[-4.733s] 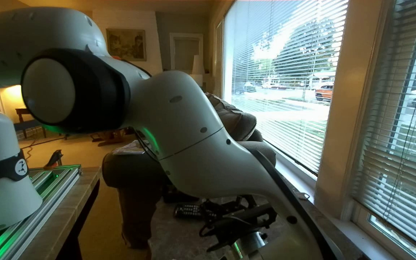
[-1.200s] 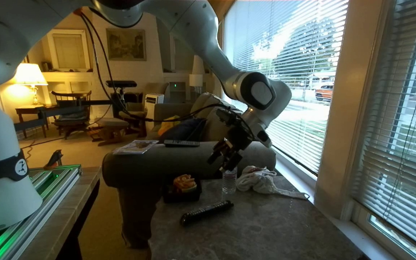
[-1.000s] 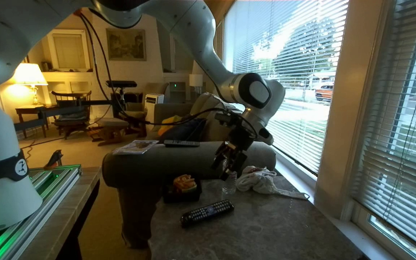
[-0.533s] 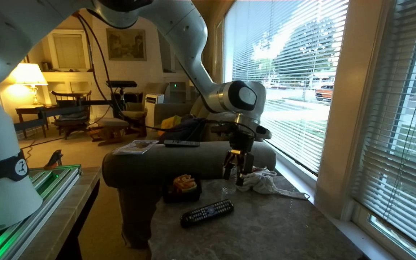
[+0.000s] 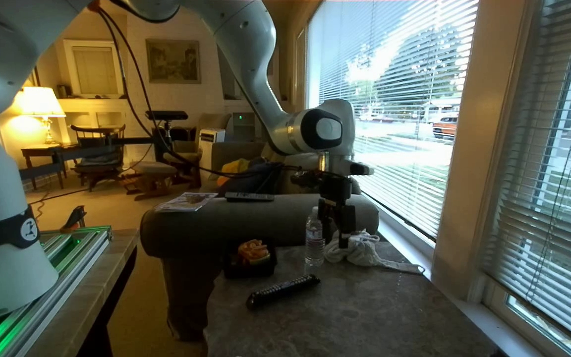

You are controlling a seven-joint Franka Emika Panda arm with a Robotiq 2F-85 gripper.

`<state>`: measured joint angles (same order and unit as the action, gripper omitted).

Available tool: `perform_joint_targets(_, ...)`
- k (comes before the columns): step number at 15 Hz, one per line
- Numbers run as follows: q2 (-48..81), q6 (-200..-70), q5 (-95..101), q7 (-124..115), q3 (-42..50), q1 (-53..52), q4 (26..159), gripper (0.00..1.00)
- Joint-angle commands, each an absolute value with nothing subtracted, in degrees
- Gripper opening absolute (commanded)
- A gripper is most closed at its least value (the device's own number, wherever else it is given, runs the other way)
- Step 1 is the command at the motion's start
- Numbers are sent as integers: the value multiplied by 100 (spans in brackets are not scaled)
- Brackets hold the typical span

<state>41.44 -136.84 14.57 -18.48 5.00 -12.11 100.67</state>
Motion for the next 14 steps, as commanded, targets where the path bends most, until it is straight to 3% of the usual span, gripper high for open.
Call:
perform_joint_targets(1,3709,-13761,934,-1406,136,-860,10578,100)
perform_joint_targets(14,3699,-13516,643,-1365,137,-776,10481,100)
